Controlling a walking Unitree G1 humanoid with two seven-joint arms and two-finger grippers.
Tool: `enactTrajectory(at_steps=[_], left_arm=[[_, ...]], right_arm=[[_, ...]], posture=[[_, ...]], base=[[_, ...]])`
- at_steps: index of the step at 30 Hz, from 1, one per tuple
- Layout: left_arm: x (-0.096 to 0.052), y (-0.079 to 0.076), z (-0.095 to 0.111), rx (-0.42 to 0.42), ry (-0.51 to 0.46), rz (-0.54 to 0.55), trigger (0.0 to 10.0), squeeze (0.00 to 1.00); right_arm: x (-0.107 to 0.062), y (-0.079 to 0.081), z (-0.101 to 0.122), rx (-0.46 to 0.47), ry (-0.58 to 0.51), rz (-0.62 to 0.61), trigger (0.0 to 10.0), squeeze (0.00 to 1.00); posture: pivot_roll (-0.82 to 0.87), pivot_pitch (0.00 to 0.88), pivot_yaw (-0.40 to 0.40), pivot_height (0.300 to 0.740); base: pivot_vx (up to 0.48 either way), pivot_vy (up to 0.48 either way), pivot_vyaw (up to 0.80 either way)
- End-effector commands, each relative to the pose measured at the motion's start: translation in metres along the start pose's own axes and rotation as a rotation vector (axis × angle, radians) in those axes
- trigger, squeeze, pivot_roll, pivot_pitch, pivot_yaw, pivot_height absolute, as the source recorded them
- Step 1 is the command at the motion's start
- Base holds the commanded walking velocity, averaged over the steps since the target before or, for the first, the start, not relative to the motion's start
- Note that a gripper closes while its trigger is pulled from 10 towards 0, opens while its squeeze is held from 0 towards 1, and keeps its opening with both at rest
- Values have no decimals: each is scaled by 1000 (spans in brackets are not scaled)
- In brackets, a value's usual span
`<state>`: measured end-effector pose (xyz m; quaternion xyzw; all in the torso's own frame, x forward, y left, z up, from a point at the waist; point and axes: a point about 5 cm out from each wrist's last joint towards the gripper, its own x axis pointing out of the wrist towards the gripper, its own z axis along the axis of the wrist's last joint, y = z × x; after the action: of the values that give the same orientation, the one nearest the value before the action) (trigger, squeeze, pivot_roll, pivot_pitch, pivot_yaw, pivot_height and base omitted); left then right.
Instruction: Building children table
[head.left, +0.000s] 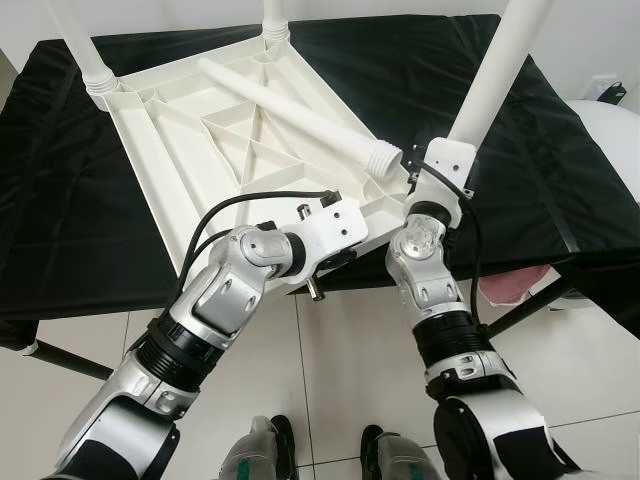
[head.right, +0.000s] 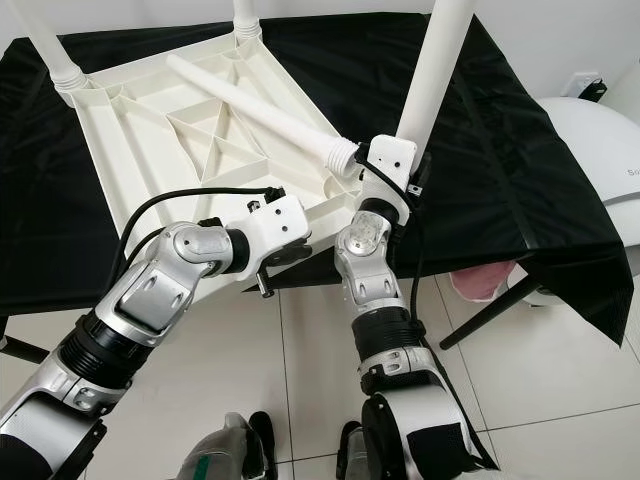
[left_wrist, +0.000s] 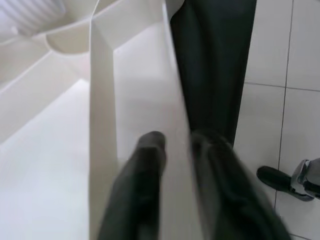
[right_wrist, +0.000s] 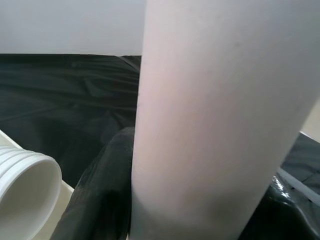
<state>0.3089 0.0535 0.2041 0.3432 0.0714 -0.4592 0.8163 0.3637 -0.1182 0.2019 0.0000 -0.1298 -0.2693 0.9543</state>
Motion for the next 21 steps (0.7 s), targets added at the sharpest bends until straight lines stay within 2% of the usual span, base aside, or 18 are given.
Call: enactTrajectory(at_steps=[1,2,3,4,5,21], left_arm=[[-1,-1,-3,-16,8,2,10000,1000],[0,-1,-3,-10,11,5,10000,1000],[0,-1,-3,-3,16,8,10000,906],[0,-1,-3,-3,16,8,10000,906],[0,-1,-3,3,18,9,10000,0],[1,-3,-5,8,27,2,10000,0]], right_arm=[[-5,-29,-51,-133,197,-93,10000,0],[-5,-30,-51,-133,197,-93,10000,0],[-5,-30,-51,-133,198,-92,10000,0],[-5,-30,-51,-133,198,-92,10000,0],[-5,-30,-52,-132,199,-91,10000,0],[-2,-33,-51,-115,197,-110,10000,0]], posture=[[-106,203,11,740],[-107,197,9,740],[-107,197,9,740],[-107,197,9,740],[-107,197,9,740],[-112,192,12,740]], base=[[0,0,0],[0,0,0],[0,0,0],[0,0,0],[0,0,0],[0,0,0]])
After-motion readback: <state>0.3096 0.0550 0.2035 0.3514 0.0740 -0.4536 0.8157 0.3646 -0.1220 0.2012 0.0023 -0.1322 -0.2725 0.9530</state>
